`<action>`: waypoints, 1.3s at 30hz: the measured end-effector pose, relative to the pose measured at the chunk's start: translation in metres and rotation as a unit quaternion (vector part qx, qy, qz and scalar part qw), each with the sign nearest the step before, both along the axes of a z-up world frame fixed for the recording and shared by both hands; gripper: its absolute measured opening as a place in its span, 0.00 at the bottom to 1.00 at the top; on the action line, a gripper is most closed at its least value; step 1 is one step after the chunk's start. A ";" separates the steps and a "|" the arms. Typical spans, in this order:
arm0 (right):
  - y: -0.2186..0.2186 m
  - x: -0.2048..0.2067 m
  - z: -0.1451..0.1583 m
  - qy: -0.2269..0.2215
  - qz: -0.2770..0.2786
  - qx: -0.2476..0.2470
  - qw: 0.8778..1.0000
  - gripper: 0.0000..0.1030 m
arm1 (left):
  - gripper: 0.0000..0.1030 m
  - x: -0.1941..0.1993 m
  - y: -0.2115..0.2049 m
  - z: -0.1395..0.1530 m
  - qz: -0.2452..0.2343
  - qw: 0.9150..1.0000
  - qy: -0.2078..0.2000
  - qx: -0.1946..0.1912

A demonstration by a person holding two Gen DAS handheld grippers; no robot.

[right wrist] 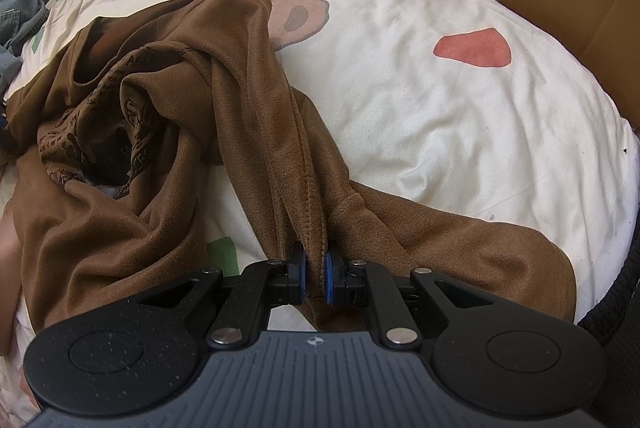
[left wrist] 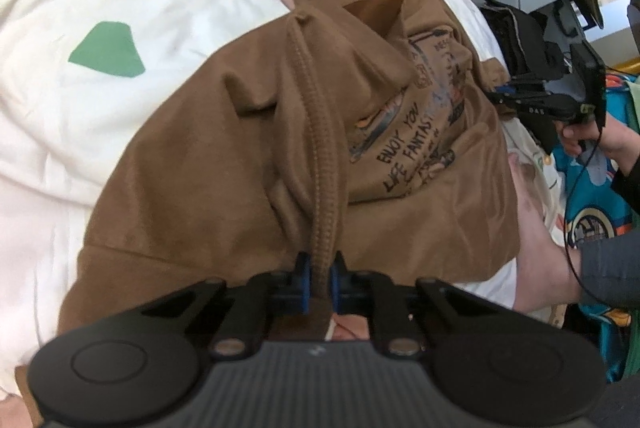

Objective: Fold clothes

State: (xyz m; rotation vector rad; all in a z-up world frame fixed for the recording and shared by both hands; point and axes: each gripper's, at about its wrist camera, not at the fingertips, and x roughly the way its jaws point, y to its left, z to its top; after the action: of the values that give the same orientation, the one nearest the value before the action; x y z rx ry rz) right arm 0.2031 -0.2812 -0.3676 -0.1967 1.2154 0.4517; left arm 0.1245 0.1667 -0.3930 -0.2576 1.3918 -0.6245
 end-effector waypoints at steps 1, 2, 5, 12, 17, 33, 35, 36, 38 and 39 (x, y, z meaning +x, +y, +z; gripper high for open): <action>0.000 0.000 0.000 -0.001 -0.001 0.001 1.000 0.07 | 0.10 0.000 0.000 0.001 0.001 1.000 0.000 0.001; -0.001 0.000 0.000 -0.001 -0.002 0.001 1.000 0.07 | 0.09 0.001 0.000 0.002 0.001 1.000 0.000 0.003; -0.002 -0.002 0.002 -0.007 -0.005 0.003 1.000 0.07 | 0.06 0.001 0.001 0.008 -0.004 1.000 -0.013 0.020; -0.004 -0.002 0.013 -0.032 -0.013 -0.009 0.999 0.07 | 0.04 0.002 0.010 0.037 -0.008 0.996 -0.054 0.065; -0.005 -0.001 0.022 -0.047 -0.024 -0.019 0.998 0.06 | 0.04 0.004 0.016 0.061 -0.015 0.991 -0.088 0.104; -0.021 -0.018 0.114 -0.119 -0.083 -0.012 0.989 0.05 | 0.04 0.008 0.016 0.144 0.016 0.957 -0.179 0.226; -0.024 -0.021 0.130 -0.128 -0.089 -0.011 0.988 0.05 | 0.04 0.009 0.017 0.158 0.033 0.953 -0.181 0.239; -0.025 -0.023 0.138 -0.132 -0.091 -0.011 0.987 0.05 | 0.04 0.010 0.018 0.165 0.045 0.952 -0.183 0.243; -0.028 -0.028 0.154 -0.139 -0.097 -0.010 0.986 0.05 | 0.04 0.012 0.019 0.181 0.060 0.947 -0.191 0.252; -0.028 -0.032 0.162 -0.141 -0.099 -0.009 0.985 0.05 | 0.04 0.012 0.019 0.188 0.064 0.945 -0.196 0.256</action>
State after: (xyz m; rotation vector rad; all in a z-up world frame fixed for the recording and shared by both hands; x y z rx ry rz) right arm 0.1714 -0.3095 -0.2055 -0.1479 0.9496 0.2290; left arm 0.1365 0.1856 -0.2050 0.1856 1.0927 -0.1743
